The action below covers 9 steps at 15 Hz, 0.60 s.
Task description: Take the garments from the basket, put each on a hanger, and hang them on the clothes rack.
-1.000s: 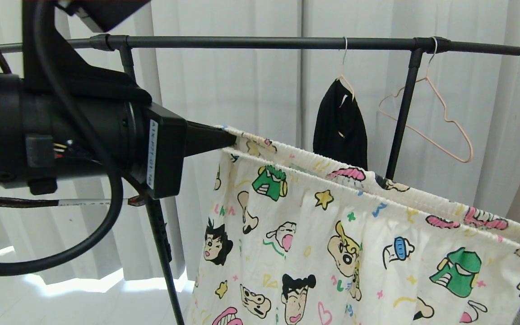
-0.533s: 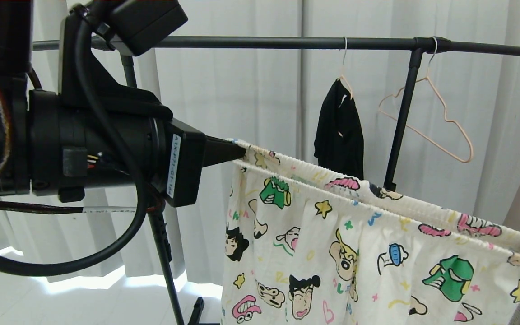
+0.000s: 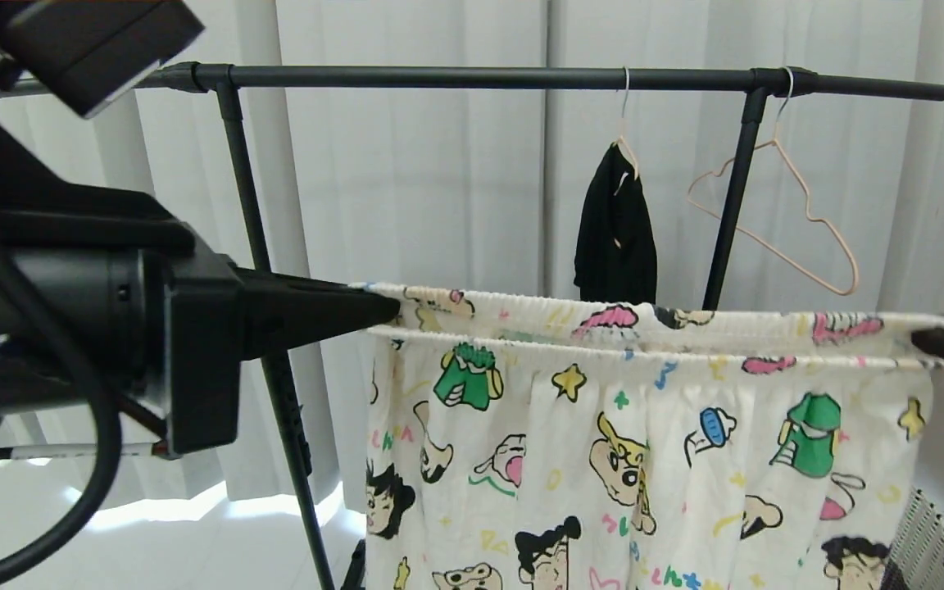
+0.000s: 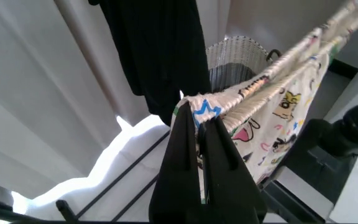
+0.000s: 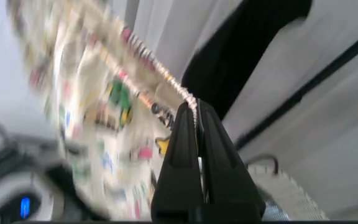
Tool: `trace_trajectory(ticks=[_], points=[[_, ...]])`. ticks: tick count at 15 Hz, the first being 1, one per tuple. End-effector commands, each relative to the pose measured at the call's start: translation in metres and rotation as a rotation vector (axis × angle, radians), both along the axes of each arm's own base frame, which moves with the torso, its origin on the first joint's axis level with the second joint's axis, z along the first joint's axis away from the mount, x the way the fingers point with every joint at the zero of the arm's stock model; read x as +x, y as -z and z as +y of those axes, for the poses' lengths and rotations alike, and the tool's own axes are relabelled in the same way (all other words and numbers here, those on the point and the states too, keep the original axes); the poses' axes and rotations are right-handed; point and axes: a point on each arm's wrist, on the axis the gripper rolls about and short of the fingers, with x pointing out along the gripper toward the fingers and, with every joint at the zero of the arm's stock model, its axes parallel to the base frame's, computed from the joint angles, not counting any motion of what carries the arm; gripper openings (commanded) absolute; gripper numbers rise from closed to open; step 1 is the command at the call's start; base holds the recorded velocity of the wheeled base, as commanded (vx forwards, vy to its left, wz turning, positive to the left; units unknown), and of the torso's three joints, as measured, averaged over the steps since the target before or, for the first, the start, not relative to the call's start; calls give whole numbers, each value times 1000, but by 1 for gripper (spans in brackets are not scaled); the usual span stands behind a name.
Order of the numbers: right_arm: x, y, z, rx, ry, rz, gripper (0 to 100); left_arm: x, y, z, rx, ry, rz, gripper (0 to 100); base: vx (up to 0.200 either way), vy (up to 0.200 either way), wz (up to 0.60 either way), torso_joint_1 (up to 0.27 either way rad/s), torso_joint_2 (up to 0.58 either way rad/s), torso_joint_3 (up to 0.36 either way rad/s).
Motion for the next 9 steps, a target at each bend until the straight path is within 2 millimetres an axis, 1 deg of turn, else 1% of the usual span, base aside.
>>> trace_trajectory(ticks=[1, 2, 3, 4, 5, 7, 9], points=[[21, 13, 29, -16, 16, 4, 0, -28, -1, 17, -31, 48, -30, 0, 0, 0, 0, 0, 0, 0], [30, 15, 43, 9, 13, -20, 0, -38, 1, 20, -35, 84, -33, 0, 0, 0, 0, 0, 0, 0], [35, 15, 51, 28, 12, -31, 0, -42, 4, 20, -31, 103, -33, 0, 0, 0, 0, 0, 0, 0], [47, 16, 69, 57, 1, -50, 0, -52, 8, 22, -23, 134, -40, 0, 0, 0, 0, 0, 0, 0], [52, 14, 78, 79, -18, -64, 0, -58, 10, 21, -17, 152, -48, 0, 0, 0, 0, 0, 0, 0], [59, 11, 89, 83, -32, -83, 0, -65, 7, 18, -11, 142, -75, 0, 0, 0, 0, 0, 0, 0], [60, 8, 92, 91, -30, -88, 0, -67, 6, 21, -14, 116, -90, 0, 0, 0, 0, 0, 0, 0]])
